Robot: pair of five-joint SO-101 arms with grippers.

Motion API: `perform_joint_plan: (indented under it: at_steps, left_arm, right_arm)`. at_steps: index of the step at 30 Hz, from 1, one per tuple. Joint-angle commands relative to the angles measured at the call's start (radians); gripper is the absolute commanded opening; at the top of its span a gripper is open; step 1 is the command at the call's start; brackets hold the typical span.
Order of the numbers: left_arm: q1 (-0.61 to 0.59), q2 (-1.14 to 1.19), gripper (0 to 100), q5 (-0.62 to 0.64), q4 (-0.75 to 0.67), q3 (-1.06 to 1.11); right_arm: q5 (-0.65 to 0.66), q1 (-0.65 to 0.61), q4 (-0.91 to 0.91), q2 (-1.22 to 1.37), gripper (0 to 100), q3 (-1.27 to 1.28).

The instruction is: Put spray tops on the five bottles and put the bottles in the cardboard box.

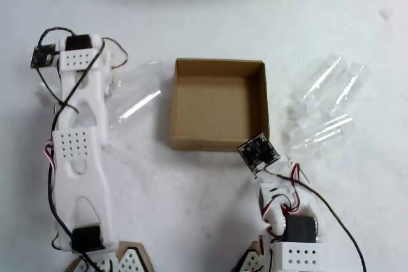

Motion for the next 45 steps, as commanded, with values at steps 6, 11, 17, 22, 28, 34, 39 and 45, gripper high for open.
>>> perform_joint_plan:
  at_steps: [6, 11, 17, 22, 28, 34, 39, 45]
  left_arm:
    - [-0.016, -0.010, 2, 0.005, 0.031, -0.095]
    - [-0.031, -0.010, 2, -0.051, 0.163, -0.379]
    - [-0.041, -0.067, 2, -0.420, 0.210, -0.517]
    - [-0.067, -0.159, 2, -1.086, 0.203, -0.528]
    - [0.013, -0.317, 2, -1.277, 0.219, -0.529]
    - [0.148, -0.536, 2, -1.390, 0.221, -0.528]
    - [0.277, -0.691, 2, -1.427, 0.222, -0.520]
    - [0.357, -0.854, 2, -1.427, 0.224, -0.519]
  right_arm:
    - [0.012, -0.002, -0.016, -0.001, 1.5, 0.008]
    - [0.012, -0.002, -0.019, -0.001, 1.5, 0.008]
    - [0.012, -0.002, -0.019, -0.001, 1.5, 0.008]
    - [0.012, -0.002, -0.016, -0.001, 1.5, 0.008]
    - [0.012, -0.002, -0.016, -0.001, 1.5, 0.008]
    - [0.012, -0.002, -0.016, -0.001, 1.5, 0.008]
    - [0.012, -0.001, -0.018, -0.001, 1.5, 0.008]
    - [0.012, -0.001, -0.021, -0.001, 1.5, 0.008]
